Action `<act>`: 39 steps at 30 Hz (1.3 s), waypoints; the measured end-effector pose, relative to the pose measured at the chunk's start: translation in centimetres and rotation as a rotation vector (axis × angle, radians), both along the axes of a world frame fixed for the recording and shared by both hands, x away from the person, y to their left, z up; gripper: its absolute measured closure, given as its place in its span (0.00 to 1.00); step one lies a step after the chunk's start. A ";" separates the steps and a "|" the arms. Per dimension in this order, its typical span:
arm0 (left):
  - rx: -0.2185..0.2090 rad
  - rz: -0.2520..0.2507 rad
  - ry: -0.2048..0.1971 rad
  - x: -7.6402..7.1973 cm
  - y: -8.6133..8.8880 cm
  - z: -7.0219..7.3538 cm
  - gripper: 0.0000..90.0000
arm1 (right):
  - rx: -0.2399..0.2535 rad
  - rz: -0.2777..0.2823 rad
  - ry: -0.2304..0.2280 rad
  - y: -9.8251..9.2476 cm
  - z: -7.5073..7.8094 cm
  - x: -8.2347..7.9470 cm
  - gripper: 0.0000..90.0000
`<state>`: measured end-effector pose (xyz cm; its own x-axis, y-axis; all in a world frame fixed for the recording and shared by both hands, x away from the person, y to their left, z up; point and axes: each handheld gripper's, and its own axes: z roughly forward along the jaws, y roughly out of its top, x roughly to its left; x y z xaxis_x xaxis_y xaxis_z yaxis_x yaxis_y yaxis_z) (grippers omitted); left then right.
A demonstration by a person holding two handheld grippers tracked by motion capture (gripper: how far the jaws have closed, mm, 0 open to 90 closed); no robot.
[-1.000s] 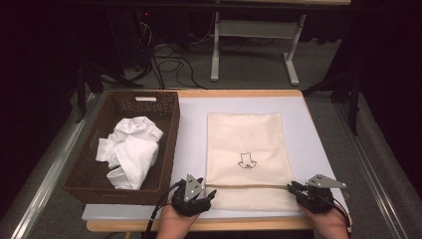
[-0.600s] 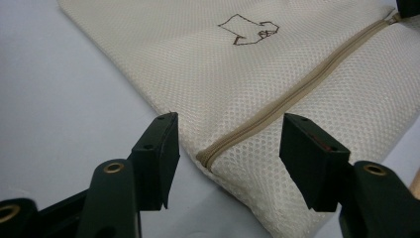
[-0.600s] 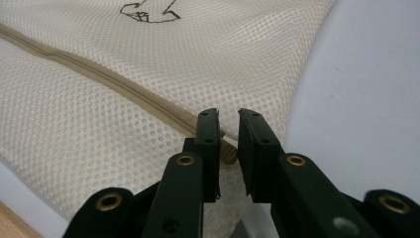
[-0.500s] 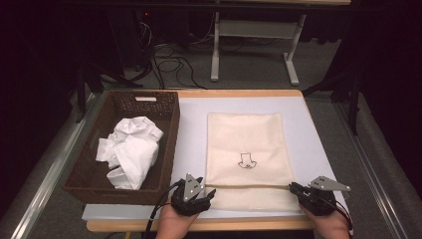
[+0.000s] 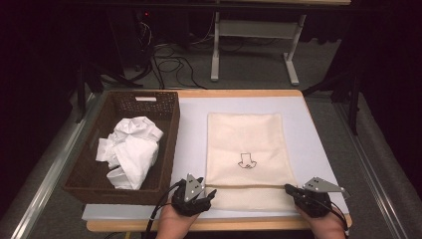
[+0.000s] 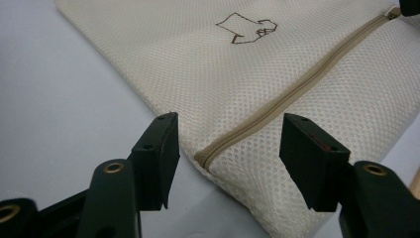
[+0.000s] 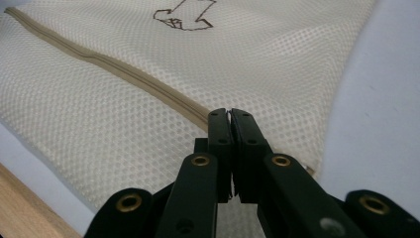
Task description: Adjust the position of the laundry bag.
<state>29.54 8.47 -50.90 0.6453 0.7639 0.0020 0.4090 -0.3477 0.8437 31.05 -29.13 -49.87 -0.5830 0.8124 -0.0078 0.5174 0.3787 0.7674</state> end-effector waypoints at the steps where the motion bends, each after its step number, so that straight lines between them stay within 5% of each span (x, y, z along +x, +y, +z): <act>1: -0.001 0.001 -0.001 0.0 0.0 0.0 0.45 | 0.006 0.001 -0.009 0.1 0.2 -0.1 0.98; 5: -0.002 0.003 -0.002 0.0 0.1 0.0 0.45 | 0.060 -0.045 -0.051 -0.9 1.1 0.0 0.98; 10: -0.002 -0.001 -0.003 -0.1 0.0 0.1 0.45 | 0.061 -0.110 0.035 -2.6 -0.2 0.9 0.85; 16: -0.002 -0.002 -0.001 0.0 0.0 0.0 0.45 | 0.038 -0.074 0.069 -1.9 -0.8 1.0 0.88; 26: 0.001 0.000 0.000 0.0 0.0 0.0 0.45 | 0.043 -0.048 0.053 -1.6 -0.3 0.3 0.96; 39: 0.000 -0.001 0.003 0.0 0.0 0.0 0.45 | 0.043 -0.036 0.052 -1.0 -0.3 0.1 0.94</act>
